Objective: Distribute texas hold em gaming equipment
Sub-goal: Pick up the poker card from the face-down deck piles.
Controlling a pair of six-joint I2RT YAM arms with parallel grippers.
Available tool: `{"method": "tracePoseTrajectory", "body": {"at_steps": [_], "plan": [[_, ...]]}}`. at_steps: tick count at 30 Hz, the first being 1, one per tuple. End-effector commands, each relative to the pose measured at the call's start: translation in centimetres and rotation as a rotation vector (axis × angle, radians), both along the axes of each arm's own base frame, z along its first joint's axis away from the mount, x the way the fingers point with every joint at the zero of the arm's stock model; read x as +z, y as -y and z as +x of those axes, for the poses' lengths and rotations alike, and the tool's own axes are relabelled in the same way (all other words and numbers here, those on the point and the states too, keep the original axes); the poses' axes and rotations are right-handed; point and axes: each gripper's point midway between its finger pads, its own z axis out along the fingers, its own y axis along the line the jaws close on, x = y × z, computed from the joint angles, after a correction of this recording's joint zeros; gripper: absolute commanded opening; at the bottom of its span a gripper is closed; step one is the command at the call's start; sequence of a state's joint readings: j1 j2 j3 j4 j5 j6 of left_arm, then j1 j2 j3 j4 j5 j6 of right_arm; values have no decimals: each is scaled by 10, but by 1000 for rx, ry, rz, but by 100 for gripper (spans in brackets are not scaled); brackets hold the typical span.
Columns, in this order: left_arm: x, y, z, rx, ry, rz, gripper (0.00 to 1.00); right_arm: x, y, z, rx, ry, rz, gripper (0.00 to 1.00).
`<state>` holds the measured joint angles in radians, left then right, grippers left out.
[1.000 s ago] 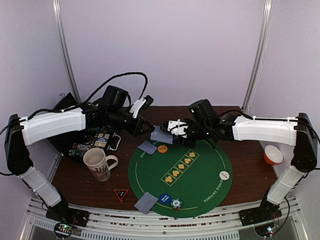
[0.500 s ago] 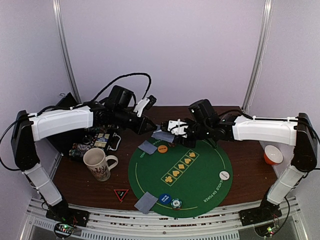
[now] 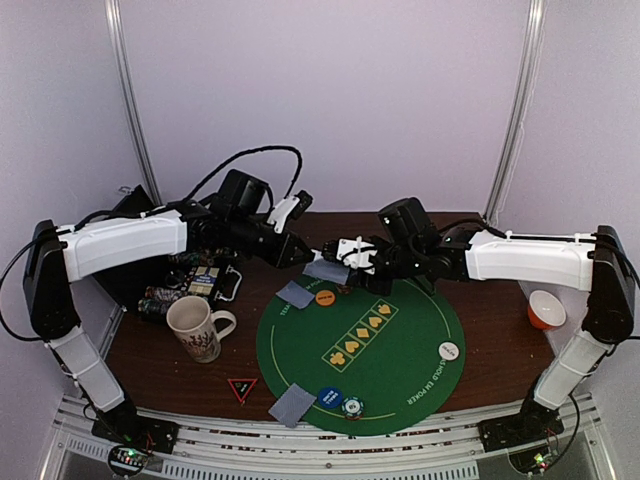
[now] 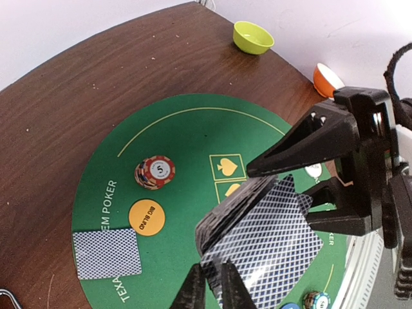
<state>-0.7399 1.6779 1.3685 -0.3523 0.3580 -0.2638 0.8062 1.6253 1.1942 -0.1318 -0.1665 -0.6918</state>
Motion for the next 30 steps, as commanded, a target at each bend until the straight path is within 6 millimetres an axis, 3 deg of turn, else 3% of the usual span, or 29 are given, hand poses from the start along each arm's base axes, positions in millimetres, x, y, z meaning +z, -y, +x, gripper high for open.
{"method": "tracePoseTrajectory", "body": {"at_steps": [1, 11, 17, 19, 24, 30], "plan": [[15, 1, 10, 19, 27, -24, 18, 19, -2, 1, -3, 11, 60, 45], [16, -5, 4, 1, 10, -35, 47, 18, -1, 2, -4, 13, 54, 45], [15, -4, -11, -21, -55, -98, 53, 17, 0, 2, -4, 17, 46, 45], [11, -3, -14, -23, -81, -115, 51, 17, 0, 1, -3, 17, 45, 45], [4, 1, -14, -30, -115, -114, 34, 17, 0, 1, -1, 18, 45, 45], [18, 2, -17, -51, -91, -137, 8, 16, 2, 2, -5, 24, 39, 45]]}}
